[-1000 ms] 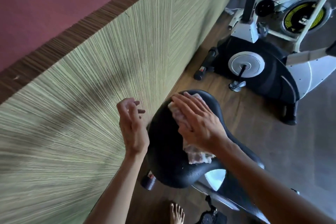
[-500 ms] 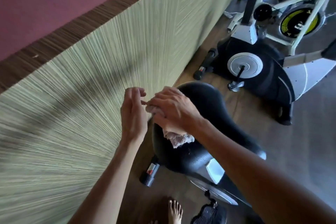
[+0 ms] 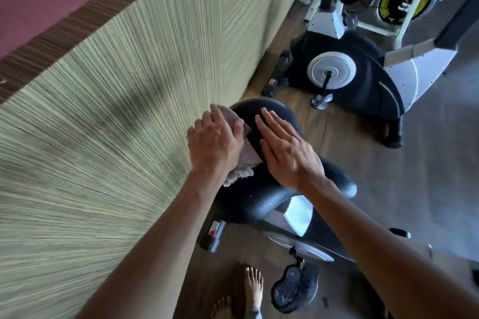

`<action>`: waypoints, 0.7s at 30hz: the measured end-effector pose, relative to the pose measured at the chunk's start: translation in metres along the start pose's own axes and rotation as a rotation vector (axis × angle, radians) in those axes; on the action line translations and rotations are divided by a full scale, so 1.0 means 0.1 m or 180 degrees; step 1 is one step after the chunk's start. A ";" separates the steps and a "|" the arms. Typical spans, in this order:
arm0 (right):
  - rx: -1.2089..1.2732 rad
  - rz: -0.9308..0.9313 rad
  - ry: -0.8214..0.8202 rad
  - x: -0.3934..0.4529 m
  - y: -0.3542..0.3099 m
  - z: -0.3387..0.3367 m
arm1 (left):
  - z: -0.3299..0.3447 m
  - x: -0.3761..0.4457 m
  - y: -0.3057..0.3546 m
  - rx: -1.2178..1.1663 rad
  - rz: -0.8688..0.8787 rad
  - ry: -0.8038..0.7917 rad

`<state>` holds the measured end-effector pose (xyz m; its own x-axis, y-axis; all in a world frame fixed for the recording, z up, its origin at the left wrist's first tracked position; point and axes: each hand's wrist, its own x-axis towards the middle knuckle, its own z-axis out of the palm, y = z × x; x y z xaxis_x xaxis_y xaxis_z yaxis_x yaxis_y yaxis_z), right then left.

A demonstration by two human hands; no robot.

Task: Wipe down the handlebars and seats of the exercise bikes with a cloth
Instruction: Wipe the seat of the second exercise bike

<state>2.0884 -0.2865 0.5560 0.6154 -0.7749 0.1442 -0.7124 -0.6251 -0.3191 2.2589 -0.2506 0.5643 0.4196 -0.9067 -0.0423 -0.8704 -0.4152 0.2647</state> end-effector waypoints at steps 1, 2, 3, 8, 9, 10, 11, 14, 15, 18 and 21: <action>0.0016 0.0005 0.0011 -0.01 0.00 -0.01 | -0.01 -0.03 -0.03 -0.0069 0.0033 0.0024; 0.0014 0.0021 -0.0004 -0.01 0.00 -0.02 | -0.03 -0.08 -0.06 -0.0178 0.0037 0.0069; -0.0007 0.0045 -0.0015 -0.02 -0.01 -0.01 | -0.04 -0.15 -0.10 -0.0316 -0.0003 0.0102; -0.0150 0.0063 -0.0072 -0.01 -0.09 0.02 | 0.15 -0.84 -0.34 -0.0919 -0.0109 0.0563; -0.0180 0.0067 -0.0079 -0.01 -0.10 0.03 | 0.20 -0.99 -0.34 -0.0981 -0.0109 0.0639; -0.0201 0.0073 -0.0076 -0.02 -0.11 0.03 | 0.25 -1.11 -0.32 -0.0982 -0.0100 0.0701; -0.0213 0.0074 -0.0064 -0.03 -0.11 0.04 | 0.29 -1.19 -0.29 -0.0920 -0.0100 0.0747; -0.0203 0.0064 0.0027 -0.05 -0.08 0.05 | 0.25 -1.15 -0.20 -0.0581 -0.0133 0.0741; -0.0193 0.0074 0.0038 -0.04 -0.08 0.05 | 0.21 -1.07 -0.18 -0.0427 -0.0121 0.0690; -0.0121 0.0068 0.0058 -0.04 -0.07 0.07 | 0.11 -0.68 -0.09 0.0111 0.0001 0.0481; -0.0052 0.0036 0.0123 -0.05 -0.04 0.09 | 0.06 -0.30 0.07 0.0408 0.0093 0.0307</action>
<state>2.0909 -0.2798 0.5484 0.5940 -0.7848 0.1768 -0.7248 -0.6174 -0.3056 2.2387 -0.2266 0.5616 0.4110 -0.9098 0.0580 -0.9058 -0.4003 0.1391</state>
